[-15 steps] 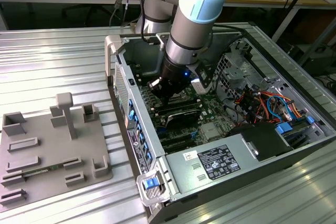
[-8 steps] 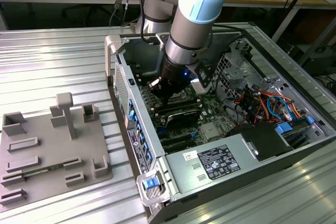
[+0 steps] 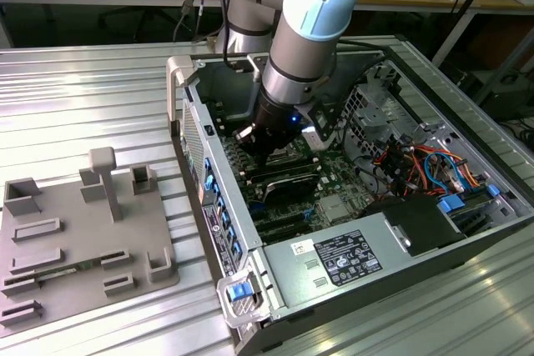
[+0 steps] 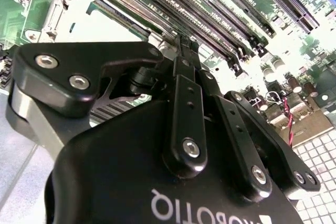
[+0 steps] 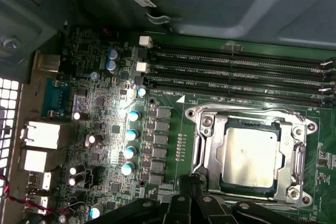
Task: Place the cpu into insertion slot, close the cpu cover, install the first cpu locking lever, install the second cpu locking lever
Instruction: 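Install the second cpu locking lever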
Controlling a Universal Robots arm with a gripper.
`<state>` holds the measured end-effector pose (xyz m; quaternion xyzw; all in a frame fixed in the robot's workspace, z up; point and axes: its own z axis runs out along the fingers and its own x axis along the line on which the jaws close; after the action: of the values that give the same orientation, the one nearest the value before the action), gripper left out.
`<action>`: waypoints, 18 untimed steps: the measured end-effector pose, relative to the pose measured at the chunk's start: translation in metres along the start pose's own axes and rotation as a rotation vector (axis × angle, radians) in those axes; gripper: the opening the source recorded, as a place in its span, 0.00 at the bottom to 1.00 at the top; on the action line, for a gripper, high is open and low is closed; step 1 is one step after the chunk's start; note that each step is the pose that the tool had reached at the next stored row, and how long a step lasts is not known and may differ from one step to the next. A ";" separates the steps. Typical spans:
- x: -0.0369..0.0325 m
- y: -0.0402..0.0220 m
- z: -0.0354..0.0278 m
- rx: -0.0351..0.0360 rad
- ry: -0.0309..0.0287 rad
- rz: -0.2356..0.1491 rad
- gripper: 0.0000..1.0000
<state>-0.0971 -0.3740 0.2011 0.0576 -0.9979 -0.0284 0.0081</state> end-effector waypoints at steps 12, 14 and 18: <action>-0.0001 0.0000 -0.0029 0.0238 0.0017 -0.003 0.11; 0.0001 0.0001 -0.0068 0.0245 0.0025 -0.003 0.11; 0.0002 0.0006 -0.0137 0.0247 0.0027 -0.003 0.11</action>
<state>-0.0971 -0.3742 0.2149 0.0594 -0.9981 -0.0161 0.0087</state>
